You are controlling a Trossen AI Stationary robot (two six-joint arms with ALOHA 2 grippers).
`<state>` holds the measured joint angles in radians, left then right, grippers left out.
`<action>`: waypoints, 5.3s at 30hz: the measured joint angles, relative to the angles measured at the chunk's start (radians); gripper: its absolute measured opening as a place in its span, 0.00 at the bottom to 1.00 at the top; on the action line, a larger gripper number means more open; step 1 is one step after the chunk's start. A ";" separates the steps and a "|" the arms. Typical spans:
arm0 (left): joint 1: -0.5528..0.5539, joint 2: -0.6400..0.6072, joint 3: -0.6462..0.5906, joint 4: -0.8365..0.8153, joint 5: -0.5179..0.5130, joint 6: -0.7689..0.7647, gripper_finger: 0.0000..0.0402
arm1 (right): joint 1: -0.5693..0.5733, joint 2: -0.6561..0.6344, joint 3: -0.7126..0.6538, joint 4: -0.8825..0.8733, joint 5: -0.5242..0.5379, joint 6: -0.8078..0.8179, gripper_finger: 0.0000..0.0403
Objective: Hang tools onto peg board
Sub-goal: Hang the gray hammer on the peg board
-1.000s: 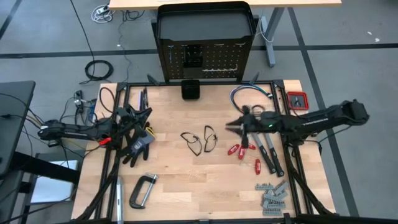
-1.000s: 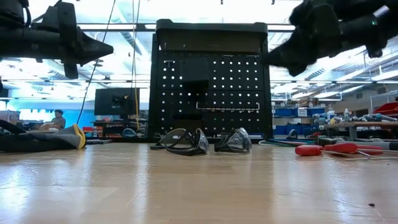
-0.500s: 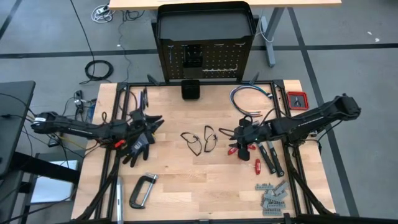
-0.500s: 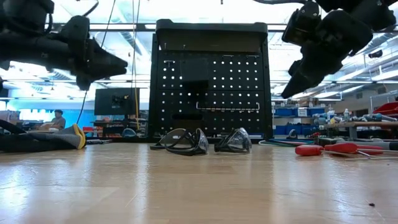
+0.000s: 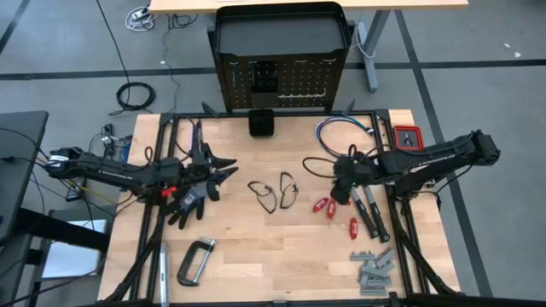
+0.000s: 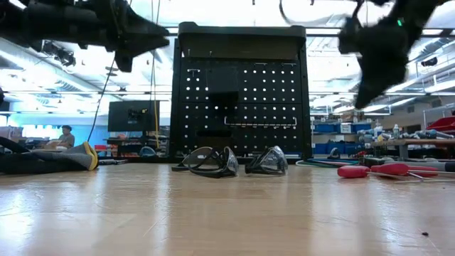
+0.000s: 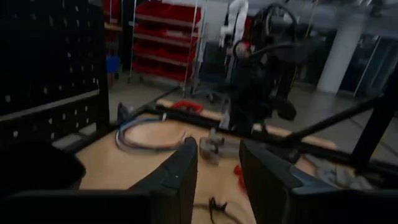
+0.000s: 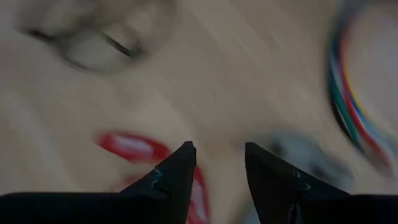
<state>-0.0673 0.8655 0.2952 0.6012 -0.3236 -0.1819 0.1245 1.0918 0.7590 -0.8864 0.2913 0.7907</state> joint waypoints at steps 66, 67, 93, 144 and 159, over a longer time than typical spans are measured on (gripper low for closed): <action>0.042 0.669 0.200 0.422 0.075 -0.279 0.39 | 0.059 0.434 0.189 0.661 0.460 -1.003 0.22; 0.045 0.676 0.208 0.420 0.075 -0.280 0.39 | 0.060 0.456 0.207 0.654 0.470 -1.029 0.22; 0.149 0.686 0.215 0.391 0.143 -0.342 0.66 | 0.084 0.518 0.255 0.739 0.602 -1.323 0.22; 0.142 0.152 0.267 -0.377 0.159 -0.118 0.21 | 0.165 0.142 0.300 0.452 0.496 -0.995 0.47; 0.070 -0.148 0.268 -0.667 -0.011 -0.253 0.21 | 0.046 0.481 0.395 0.811 0.552 -1.362 0.68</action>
<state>0.0025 0.7174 0.5629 -0.0661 -0.3346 -0.4350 0.1705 1.5729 1.1535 -0.0751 0.8436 -0.5712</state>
